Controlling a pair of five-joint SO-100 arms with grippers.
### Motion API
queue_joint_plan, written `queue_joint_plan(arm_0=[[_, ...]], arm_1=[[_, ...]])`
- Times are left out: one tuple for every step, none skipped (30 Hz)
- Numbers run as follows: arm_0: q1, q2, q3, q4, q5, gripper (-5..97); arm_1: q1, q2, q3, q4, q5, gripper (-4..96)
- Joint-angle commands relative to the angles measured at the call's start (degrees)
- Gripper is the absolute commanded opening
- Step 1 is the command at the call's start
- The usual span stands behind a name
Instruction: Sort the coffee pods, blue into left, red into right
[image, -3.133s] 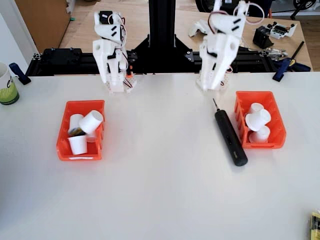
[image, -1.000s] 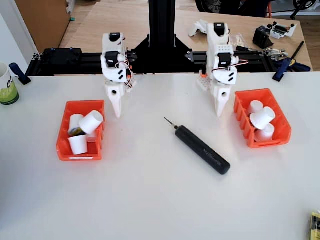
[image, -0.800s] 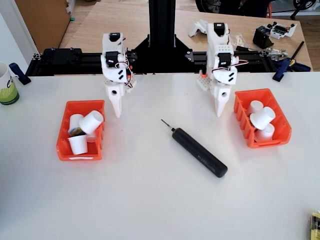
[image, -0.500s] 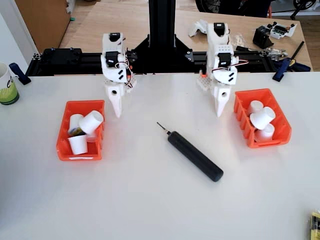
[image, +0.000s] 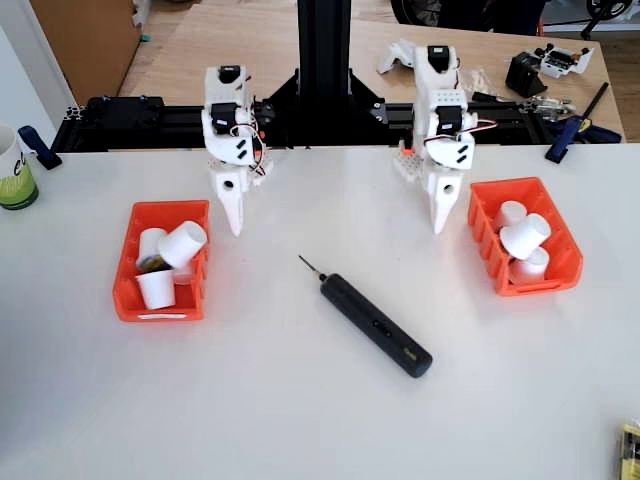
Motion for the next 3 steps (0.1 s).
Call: queue_joint_plan(arm_0=[[-0.3, -0.1, 2.3, 1.5, -0.4, 12], [-0.3, -0.1, 2.3, 1.5, -0.4, 12], [-0.3, -0.1, 2.3, 1.5, -0.4, 12]], arm_1=[[0.2, -0.5, 1.1, 1.6, -0.3, -1.0], [0.2, -0.5, 1.1, 1.6, -0.3, -1.0], [0.2, -0.5, 1.1, 1.6, -0.3, -1.0]])
